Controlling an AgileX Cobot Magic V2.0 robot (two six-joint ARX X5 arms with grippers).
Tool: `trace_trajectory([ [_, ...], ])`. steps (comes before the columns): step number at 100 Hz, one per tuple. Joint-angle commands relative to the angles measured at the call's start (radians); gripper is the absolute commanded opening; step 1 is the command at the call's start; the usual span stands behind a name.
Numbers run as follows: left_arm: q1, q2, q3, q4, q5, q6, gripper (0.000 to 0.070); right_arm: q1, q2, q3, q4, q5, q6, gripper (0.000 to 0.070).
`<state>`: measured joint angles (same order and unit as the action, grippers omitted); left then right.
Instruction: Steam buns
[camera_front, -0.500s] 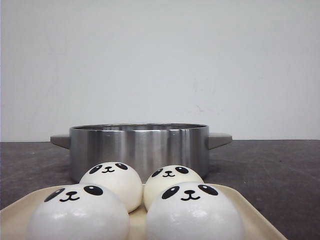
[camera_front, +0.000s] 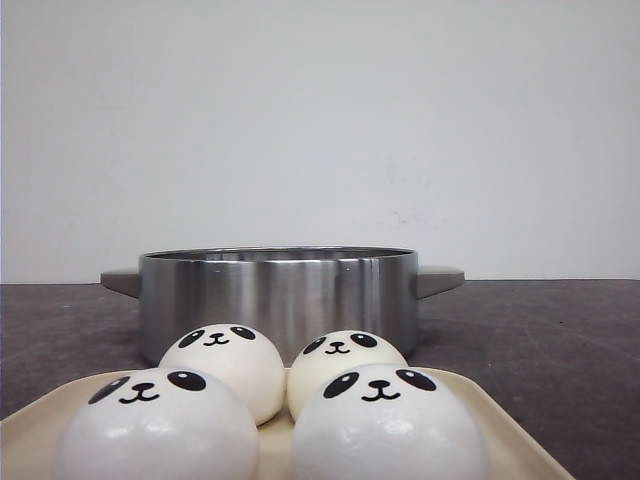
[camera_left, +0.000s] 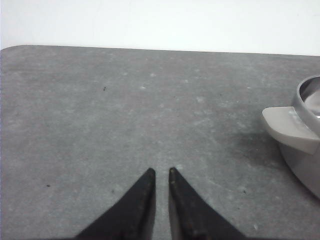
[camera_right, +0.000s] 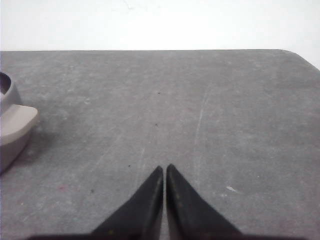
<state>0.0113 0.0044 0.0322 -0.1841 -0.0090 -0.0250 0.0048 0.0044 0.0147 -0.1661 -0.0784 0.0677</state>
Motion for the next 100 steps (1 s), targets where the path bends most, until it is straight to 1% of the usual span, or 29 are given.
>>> trace_trajectory([
  [1,0.002,-0.001,-0.018,-0.004,0.001,0.010,0.0000,-0.002,-0.001,-0.003,0.009,0.000,0.000,0.0006],
  [62,0.002,-0.001,-0.018,-0.003,0.001,0.010,0.0000,-0.001,-0.001,-0.003,0.018,-0.002,0.007,0.0006],
  [66,0.003,-0.001,-0.018,0.006,-0.004,0.010,0.0000,-0.001,-0.001,-0.003,0.026,-0.002,0.024,0.0006],
  [77,0.002,-0.001,-0.018,0.028,-0.011,0.010,0.0000,-0.001,-0.001,-0.003,0.071,-0.026,0.119,0.0006],
  [86,0.002,-0.001,-0.018,0.050,-0.009,-0.056,0.0000,-0.001,-0.001,-0.002,0.127,-0.037,0.189,0.0006],
  [100,0.002,-0.001,0.002,0.042,-0.006,-0.211,0.0000,-0.001,-0.001,0.000,0.222,-0.056,0.298,0.0006],
])
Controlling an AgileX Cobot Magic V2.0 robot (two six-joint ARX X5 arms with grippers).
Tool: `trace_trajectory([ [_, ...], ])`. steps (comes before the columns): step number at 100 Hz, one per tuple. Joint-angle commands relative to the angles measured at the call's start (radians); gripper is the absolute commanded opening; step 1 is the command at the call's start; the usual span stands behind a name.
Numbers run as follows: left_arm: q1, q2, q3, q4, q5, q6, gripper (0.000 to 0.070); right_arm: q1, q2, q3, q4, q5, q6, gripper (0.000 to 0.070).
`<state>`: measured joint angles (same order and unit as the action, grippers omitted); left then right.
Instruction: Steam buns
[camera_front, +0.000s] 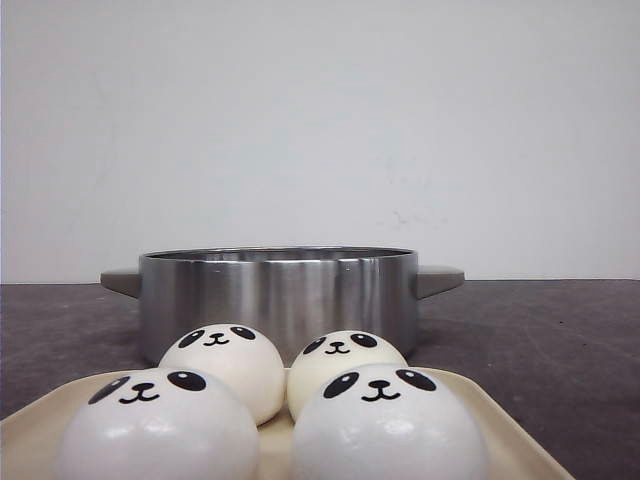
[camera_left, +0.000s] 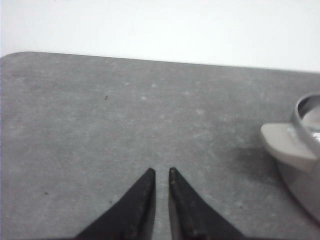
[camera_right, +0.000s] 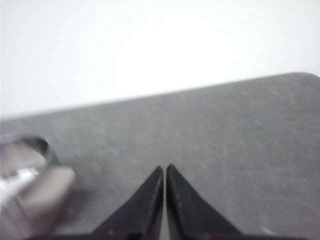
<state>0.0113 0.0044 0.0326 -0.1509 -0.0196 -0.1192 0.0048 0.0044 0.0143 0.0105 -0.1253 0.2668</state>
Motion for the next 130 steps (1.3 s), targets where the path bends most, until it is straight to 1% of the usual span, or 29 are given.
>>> trace_trajectory([
  [1,0.002,-0.001,0.005,0.008,0.007,-0.131,0.0000,-0.001,-0.001,0.001,0.054,-0.012,0.107,0.0006],
  [7,0.002,-0.001,0.040,0.010,0.060,-0.219,0.0000,-0.001,-0.001,0.019,0.081,-0.054,0.167,0.0006],
  [11,0.002,0.000,0.076,0.009,0.103,-0.250,0.0000,-0.001,0.000,0.046,0.074,-0.087,0.207,0.0005],
  [18,0.002,0.013,0.159,-0.011,0.193,-0.245,0.0004,-0.001,0.004,0.121,0.019,-0.133,0.249,0.0004],
  [24,0.002,0.051,0.263,-0.097,0.254,-0.221,0.0005,0.000,0.029,0.205,-0.048,-0.164,0.243,0.0004],
  [29,0.002,0.104,0.365,-0.208,0.266,-0.204,0.0005,0.000,0.061,0.288,-0.122,-0.178,0.209,0.0004],
  [37,0.002,0.211,0.526,-0.359,0.265,-0.165,0.0005,0.000,0.139,0.434,-0.246,-0.193,0.109,0.0004],
  [41,0.002,0.272,0.608,-0.414,0.265,-0.129,0.0005,0.000,0.188,0.518,-0.316,-0.196,0.055,0.0004],
  [50,0.002,0.375,0.746,-0.479,0.266,-0.074,0.0004,0.000,0.275,0.665,-0.429,-0.196,-0.035,0.0004],
  [55,0.002,0.423,0.811,-0.491,0.266,-0.056,0.0004,0.000,0.318,0.742,-0.480,-0.192,-0.080,0.0004],
  [67,0.002,0.509,0.920,-0.480,0.267,-0.050,0.0007,0.000,0.393,0.877,-0.533,-0.185,-0.134,0.0004],
  [70,0.001,0.522,0.938,-0.479,0.267,-0.050,0.0046,0.000,0.404,0.898,-0.534,-0.186,-0.139,0.0006],
  [73,0.000,0.531,0.951,-0.478,0.267,-0.050,0.0136,0.000,0.413,0.915,-0.534,-0.189,-0.140,0.0010],
  [76,-0.001,0.536,0.960,-0.477,0.267,-0.050,0.0270,0.000,0.418,0.928,-0.535,-0.190,-0.140,0.0046],
  [78,-0.002,0.538,0.964,-0.474,0.267,-0.050,0.0373,0.000,0.422,0.935,-0.536,-0.190,-0.140,0.0102],
  [82,-0.006,0.538,0.965,-0.460,0.267,-0.050,0.0572,0.000,0.425,0.946,-0.537,-0.193,-0.136,0.0261],
  [84,-0.008,0.537,0.965,-0.456,0.267,-0.050,0.0644,0.000,0.425,0.949,-0.537,-0.197,-0.134,0.0353],
  [86,-0.011,0.537,0.965,-0.454,0.267,-0.050,0.0698,0.000,0.425,0.949,-0.536,-0.203,-0.127,0.0443],
  [87,-0.012,0.537,0.965,-0.454,0.267,-0.050,0.0700,0.000,0.425,0.949,-0.536,-0.209,-0.123,0.0483],
  [89,-0.014,0.537,0.965,-0.454,0.267,-0.050,0.0700,0.000,0.425,0.949,-0.536,-0.219,-0.116,0.0540],
  [92,-0.017,0.536,0.965,-0.455,0.267,-0.050,0.0700,0.000,0.425,0.949,-0.539,-0.237,-0.108,0.0580],
  [101,-0.024,0.536,0.965,-0.458,0.274,-0.055,0.0700,0.000,0.425,0.949,-0.554,-0.301,-0.093,0.0589],
  [112,-0.031,0.536,0.965,-0.459,0.302,-0.059,0.0700,0.000,0.425,0.949,-0.558,-0.352,-0.090,0.0659],
  [125,-0.070,0.536,0.965,-0.470,0.319,-0.092,0.0700,0.000,0.441,0.949,-0.558,-0.416,-0.057,0.0661],
  [130,-0.094,0.542,0.965,-0.471,0.320,-0.094,0.0698,0.001,0.458,0.949,-0.558,-0.438,-0.044,0.0661],
])
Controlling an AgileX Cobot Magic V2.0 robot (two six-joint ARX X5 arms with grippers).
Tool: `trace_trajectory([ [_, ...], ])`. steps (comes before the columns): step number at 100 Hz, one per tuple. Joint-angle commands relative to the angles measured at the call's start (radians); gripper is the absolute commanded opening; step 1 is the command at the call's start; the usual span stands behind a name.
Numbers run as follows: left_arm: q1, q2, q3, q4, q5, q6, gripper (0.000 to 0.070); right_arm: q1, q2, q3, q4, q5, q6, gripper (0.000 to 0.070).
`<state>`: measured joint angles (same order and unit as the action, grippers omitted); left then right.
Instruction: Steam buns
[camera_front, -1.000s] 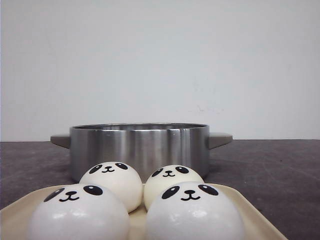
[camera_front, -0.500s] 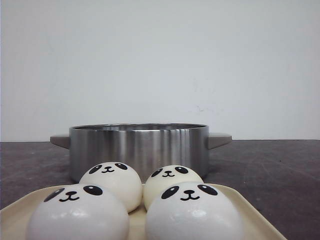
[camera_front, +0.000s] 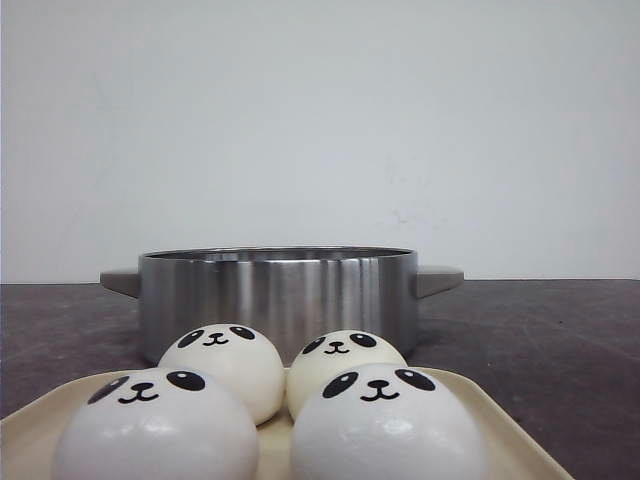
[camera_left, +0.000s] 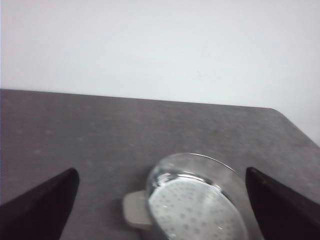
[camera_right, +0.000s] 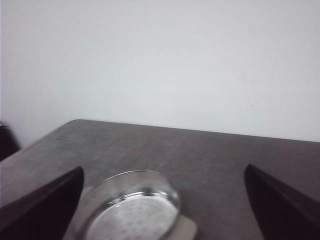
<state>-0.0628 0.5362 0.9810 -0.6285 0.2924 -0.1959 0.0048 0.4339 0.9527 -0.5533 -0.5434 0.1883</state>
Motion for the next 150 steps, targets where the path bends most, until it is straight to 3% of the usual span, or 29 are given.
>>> trace_trajectory([
  [1,-0.026,0.013,0.016,0.006,0.008,-0.017,0.0692,0.002,0.033,0.011,0.005,-0.021,0.037,0.0660],
  [6,-0.053,0.023,0.016,0.003,0.008,-0.018,0.0659,0.010,0.058,0.011,0.006,-0.027,0.045,0.0660],
  [19,-0.126,0.062,0.016,-0.029,0.008,-0.018,0.0658,0.072,0.138,0.011,0.006,-0.021,0.045,0.0661],
  [31,-0.187,0.099,0.016,-0.068,0.008,-0.014,0.0662,0.193,0.215,0.011,0.002,0.038,0.006,0.0662],
  [42,-0.248,0.109,0.016,-0.073,0.006,-0.014,0.0662,0.377,0.288,0.011,0.000,0.142,0.035,0.0662],
  [53,-0.294,0.108,0.016,-0.083,-0.027,-0.013,0.0662,0.602,0.369,0.011,-0.022,0.314,0.102,0.0661],
  [66,-0.317,0.100,0.016,-0.121,-0.039,0.013,0.0662,0.803,0.511,0.012,-0.104,0.465,0.332,0.0660],
  [94,-0.344,0.071,0.016,-0.171,-0.060,0.064,0.0661,0.964,0.810,0.019,-0.151,0.462,0.467,0.0660],
  [108,-0.366,0.063,0.016,-0.174,-0.082,0.064,0.0661,0.966,0.924,0.031,-0.135,0.460,0.471,0.0647],
  [118,-0.382,0.063,0.016,-0.189,-0.083,0.064,0.0661,0.953,0.991,0.031,-0.131,0.458,0.483,0.0567],
  [150,-0.408,0.063,0.016,-0.193,-0.087,0.064,0.0661,0.918,1.123,0.031,-0.031,0.459,0.482,0.0566],
])
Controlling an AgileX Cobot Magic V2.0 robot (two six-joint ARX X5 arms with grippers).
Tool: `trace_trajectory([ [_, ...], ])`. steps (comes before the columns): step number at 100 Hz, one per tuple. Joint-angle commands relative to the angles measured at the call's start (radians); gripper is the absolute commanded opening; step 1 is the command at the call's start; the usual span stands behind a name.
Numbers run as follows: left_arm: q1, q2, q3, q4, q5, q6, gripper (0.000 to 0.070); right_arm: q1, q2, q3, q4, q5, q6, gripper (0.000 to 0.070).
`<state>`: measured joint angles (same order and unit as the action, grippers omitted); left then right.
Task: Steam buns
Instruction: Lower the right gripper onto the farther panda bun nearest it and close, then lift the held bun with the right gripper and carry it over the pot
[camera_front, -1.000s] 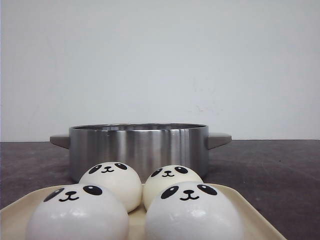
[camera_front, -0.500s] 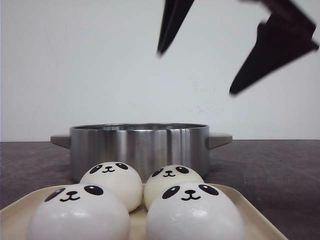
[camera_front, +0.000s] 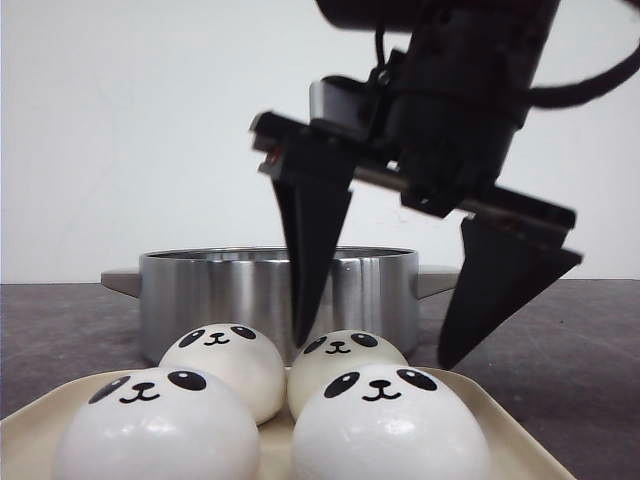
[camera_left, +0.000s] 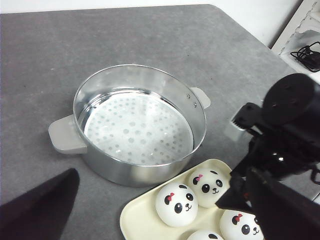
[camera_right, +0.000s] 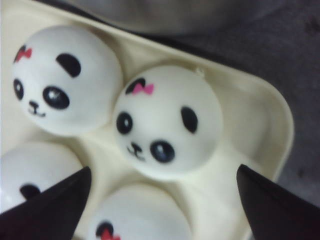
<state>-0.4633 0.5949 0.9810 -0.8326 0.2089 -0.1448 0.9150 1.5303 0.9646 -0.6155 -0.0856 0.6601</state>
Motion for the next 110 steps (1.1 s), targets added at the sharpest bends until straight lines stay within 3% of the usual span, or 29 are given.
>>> trace_trajectory([
  [1,-0.008,0.004,0.016,0.011,-0.003,0.013,0.0661,0.007,0.029,0.019,0.037,0.000,0.011,0.0566],
  [12,-0.008,0.004,0.016,0.011,-0.003,0.013,0.0661,0.001,0.051,0.019,0.079,0.005,0.014,0.0553],
  [27,-0.008,0.004,0.016,0.011,-0.003,0.013,0.0661,-0.005,0.096,0.019,0.080,0.000,0.016,0.0456],
  [39,-0.008,0.004,0.016,0.010,-0.008,0.013,0.0661,-0.008,0.112,0.019,0.061,0.000,0.016,0.0290],
  [49,-0.008,0.004,0.016,0.010,-0.008,0.013,0.0661,-0.006,0.111,0.019,0.062,0.008,0.012,0.0000],
  [81,-0.008,0.004,0.016,0.010,-0.027,0.013,0.0661,0.032,-0.026,0.100,0.058,0.019,-0.026,0.0000],
  [95,-0.008,0.005,0.016,0.010,-0.033,0.013,0.0661,0.065,-0.125,0.247,-0.032,0.018,-0.063,0.0000],
  [110,-0.008,0.005,0.016,0.011,-0.033,0.013,0.0661,0.069,-0.159,0.441,-0.096,0.111,-0.140,0.0000],
])
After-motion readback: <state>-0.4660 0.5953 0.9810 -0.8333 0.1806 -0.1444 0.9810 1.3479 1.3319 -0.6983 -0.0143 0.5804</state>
